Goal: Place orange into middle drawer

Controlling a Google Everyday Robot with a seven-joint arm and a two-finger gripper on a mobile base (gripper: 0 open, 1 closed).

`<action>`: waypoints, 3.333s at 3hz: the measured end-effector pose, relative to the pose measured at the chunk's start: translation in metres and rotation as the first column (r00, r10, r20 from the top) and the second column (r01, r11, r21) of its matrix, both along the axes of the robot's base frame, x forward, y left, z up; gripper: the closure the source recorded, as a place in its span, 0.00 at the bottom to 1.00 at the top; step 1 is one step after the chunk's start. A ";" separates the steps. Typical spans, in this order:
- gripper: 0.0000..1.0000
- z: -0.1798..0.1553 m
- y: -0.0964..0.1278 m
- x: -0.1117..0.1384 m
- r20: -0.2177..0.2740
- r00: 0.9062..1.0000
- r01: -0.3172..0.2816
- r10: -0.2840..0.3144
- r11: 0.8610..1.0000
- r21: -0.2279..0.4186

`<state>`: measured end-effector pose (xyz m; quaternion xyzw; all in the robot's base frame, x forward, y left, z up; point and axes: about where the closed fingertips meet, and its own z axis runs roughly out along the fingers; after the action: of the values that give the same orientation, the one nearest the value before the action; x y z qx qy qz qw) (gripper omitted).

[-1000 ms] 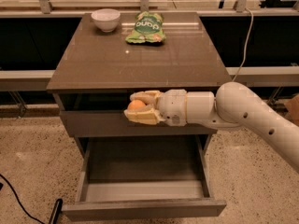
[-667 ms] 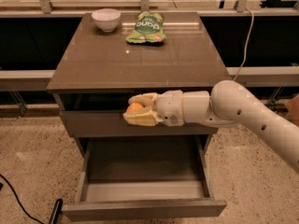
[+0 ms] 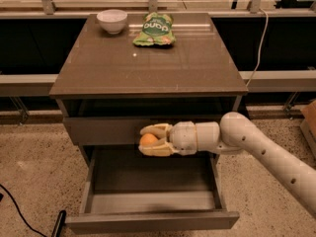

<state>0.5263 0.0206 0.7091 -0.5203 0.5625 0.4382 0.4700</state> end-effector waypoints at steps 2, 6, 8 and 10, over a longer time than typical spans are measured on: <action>1.00 -0.116 -0.013 -0.015 0.008 0.997 -0.082 0.082 0.995 0.061; 1.00 -0.218 -0.018 -0.012 -0.070 0.997 0.027 -0.034 0.994 -0.105; 1.00 -0.296 -0.039 0.011 -0.058 0.995 0.060 -0.083 0.944 -0.325; 0.59 -0.326 -0.047 0.017 -0.072 0.996 0.029 -0.060 0.927 -0.375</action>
Offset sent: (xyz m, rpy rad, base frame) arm -0.0160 -0.0223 -0.1512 0.0654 -0.0123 0.0954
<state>0.5435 -0.0265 0.3832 -0.5689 0.6661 0.3333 0.3488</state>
